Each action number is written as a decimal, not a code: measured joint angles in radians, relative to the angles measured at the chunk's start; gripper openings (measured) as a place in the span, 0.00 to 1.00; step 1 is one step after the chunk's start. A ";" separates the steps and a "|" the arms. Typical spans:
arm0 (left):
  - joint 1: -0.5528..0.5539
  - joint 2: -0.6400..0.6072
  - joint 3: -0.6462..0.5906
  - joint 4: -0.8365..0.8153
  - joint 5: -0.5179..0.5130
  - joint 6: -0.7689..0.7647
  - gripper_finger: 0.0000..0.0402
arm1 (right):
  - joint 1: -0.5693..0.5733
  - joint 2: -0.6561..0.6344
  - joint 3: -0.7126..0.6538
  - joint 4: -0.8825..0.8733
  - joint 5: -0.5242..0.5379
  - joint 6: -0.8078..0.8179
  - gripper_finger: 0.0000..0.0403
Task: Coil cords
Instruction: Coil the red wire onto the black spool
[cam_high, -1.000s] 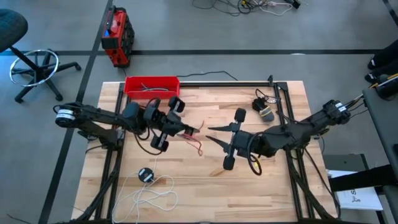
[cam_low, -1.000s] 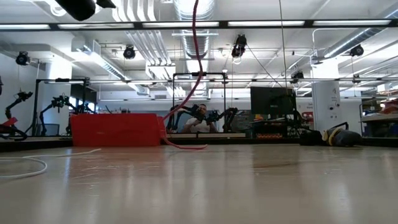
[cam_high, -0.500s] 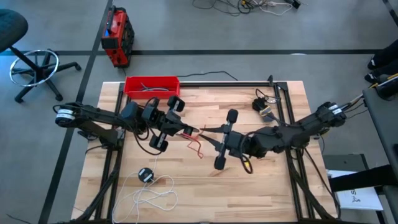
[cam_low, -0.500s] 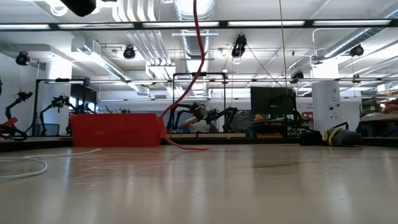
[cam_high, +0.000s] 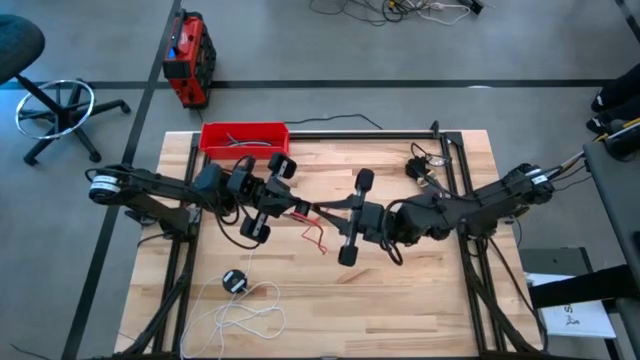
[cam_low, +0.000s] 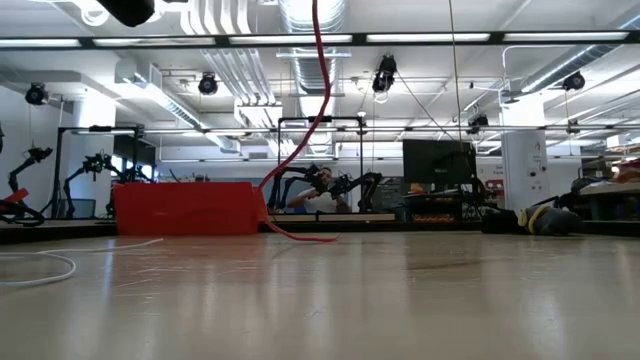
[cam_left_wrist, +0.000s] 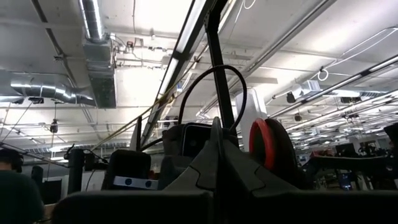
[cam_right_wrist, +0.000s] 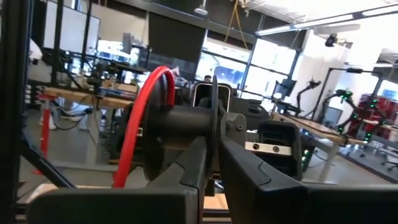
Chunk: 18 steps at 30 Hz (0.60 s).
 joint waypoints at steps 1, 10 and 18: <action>0.000 0.000 0.000 0.001 0.000 0.000 0.00 | -0.005 0.000 0.000 -0.002 -0.010 0.013 0.08; 0.000 0.000 0.000 0.007 -0.003 0.001 0.00 | -0.027 0.022 0.001 -0.003 -0.029 0.027 0.08; 0.001 -0.002 0.001 -0.023 0.001 0.002 0.02 | -0.032 0.018 0.000 -0.014 -0.056 0.014 0.01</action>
